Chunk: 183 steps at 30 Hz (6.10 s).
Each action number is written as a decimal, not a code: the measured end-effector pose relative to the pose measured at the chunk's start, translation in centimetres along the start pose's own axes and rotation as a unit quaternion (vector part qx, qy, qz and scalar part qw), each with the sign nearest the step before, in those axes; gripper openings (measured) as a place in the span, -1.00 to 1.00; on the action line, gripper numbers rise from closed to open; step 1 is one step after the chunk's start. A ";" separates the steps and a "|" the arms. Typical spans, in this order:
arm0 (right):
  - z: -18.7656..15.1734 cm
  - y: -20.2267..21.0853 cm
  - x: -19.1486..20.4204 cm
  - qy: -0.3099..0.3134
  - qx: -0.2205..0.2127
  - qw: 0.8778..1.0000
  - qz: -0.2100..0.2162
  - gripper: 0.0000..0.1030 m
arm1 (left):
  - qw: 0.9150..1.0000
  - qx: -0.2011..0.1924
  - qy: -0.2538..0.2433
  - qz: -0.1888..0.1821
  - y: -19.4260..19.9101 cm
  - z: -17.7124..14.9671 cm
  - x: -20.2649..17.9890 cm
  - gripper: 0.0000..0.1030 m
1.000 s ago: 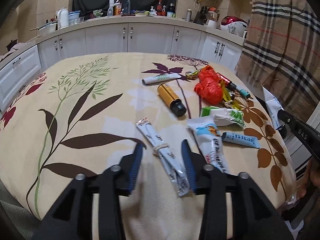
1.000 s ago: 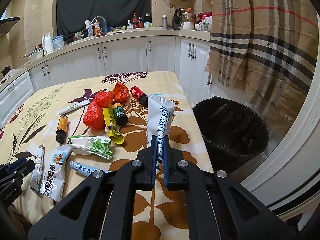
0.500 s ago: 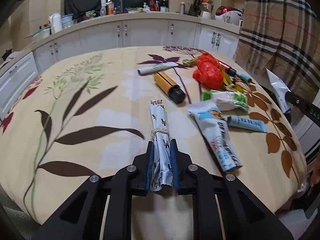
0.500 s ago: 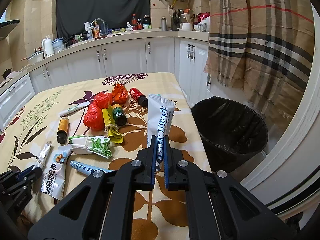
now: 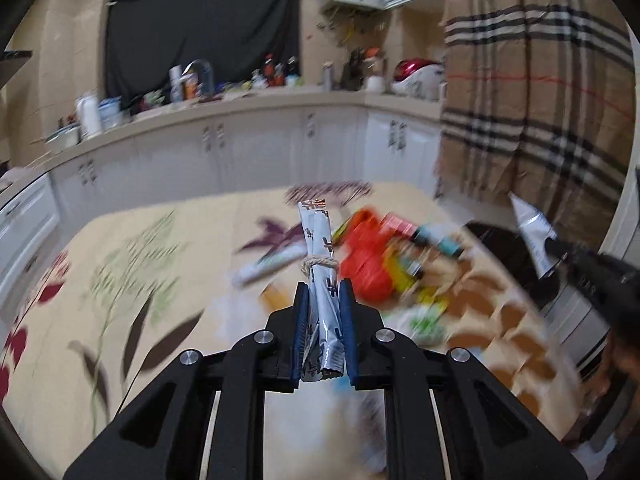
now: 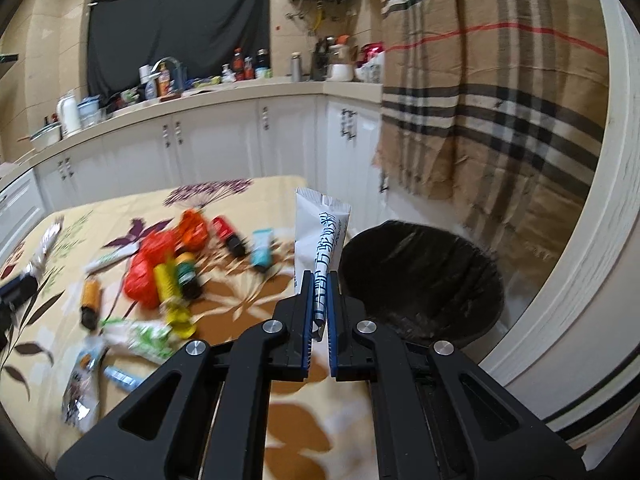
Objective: Collect trash
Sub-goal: 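Carry both items to the black bin and open both grippers over it, then move both tools back over the table, then grasp the light blue tube with the right gripper, then grasp the white printed snack wrapper with the left gripper, then carry both items to the black bin and open both grippers over it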
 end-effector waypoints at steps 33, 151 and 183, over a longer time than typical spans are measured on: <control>0.3 -12.6 -14.0 -0.119 0.054 0.986 -0.107 -0.07 | 0.974 0.064 -0.188 -0.105 -18.0 2.5 -23.4 -0.43; -6.4 2.3 3.7 0.016 0.035 0.990 0.138 -0.76 | 0.995 0.093 -0.011 0.013 0.4 -8.8 -1.4 -0.79; -0.2 0.2 -4.0 -0.029 -0.023 0.999 0.008 -0.76 | 0.997 -0.025 -0.055 -0.057 -1.5 0.7 -8.6 -0.82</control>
Point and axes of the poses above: each gripper's, at about its wrist camera, not at the fingertips, and y roughly against the way its jaws point, x to its left, z to its top, the point moved 5 cm from there along -y, roughly the way its jaws point, and after that the axes turned 13 degrees about y, right-handed, at the moved point
